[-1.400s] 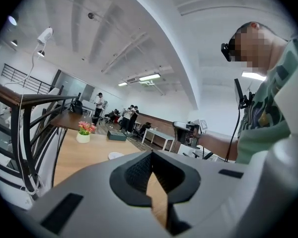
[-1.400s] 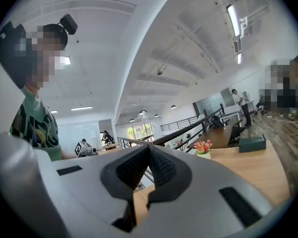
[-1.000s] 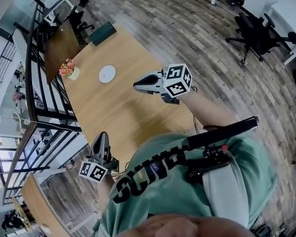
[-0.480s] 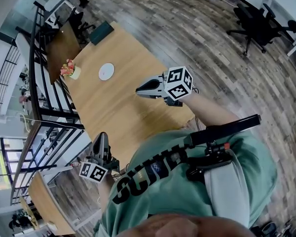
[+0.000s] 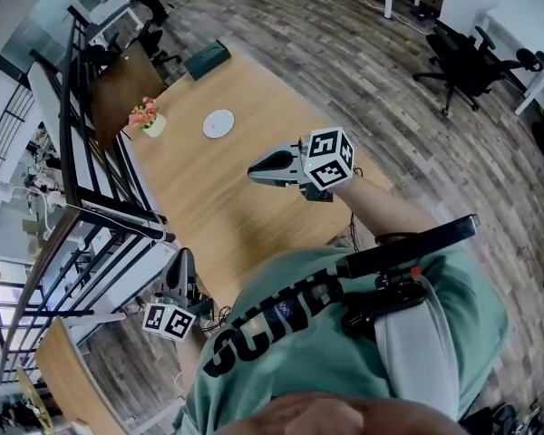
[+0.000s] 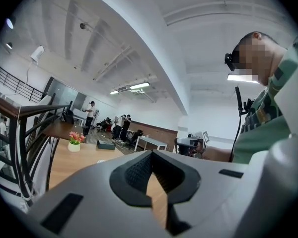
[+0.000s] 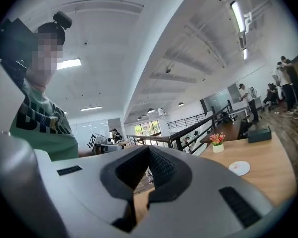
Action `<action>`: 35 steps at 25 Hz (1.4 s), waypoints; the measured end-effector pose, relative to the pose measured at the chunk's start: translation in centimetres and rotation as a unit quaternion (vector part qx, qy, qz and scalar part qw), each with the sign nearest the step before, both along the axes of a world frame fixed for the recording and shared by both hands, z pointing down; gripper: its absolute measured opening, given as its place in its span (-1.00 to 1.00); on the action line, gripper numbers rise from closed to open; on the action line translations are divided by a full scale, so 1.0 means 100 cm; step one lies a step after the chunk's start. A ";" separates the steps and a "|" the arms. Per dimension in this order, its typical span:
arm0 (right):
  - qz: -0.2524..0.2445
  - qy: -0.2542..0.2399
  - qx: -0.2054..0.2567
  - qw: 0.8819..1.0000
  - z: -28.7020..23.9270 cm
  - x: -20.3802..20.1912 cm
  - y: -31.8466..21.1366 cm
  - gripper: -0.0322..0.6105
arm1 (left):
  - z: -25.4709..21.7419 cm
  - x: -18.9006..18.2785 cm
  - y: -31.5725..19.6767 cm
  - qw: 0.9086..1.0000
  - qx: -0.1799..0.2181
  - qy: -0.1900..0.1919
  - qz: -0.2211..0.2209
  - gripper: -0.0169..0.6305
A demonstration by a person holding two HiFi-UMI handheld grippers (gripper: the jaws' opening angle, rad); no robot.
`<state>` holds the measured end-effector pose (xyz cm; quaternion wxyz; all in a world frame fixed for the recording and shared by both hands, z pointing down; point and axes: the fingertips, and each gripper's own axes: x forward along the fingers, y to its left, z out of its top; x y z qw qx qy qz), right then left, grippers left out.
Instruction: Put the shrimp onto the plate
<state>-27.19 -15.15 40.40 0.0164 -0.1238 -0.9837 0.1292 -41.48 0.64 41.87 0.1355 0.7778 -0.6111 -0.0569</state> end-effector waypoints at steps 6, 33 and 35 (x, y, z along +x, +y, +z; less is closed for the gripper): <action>0.019 0.005 -0.011 1.000 -0.008 -0.038 0.043 -0.88 | 0.007 -0.046 0.040 1.000 0.009 0.011 0.016 -0.93; 0.007 0.000 0.016 1.000 -0.014 0.075 -0.023 -0.88 | -0.006 0.062 -0.026 0.999 0.024 0.023 -0.002 -0.93; 0.008 -0.001 0.019 1.000 -0.014 0.070 -0.022 -0.88 | -0.005 0.058 -0.025 0.999 0.025 0.023 -0.002 -0.93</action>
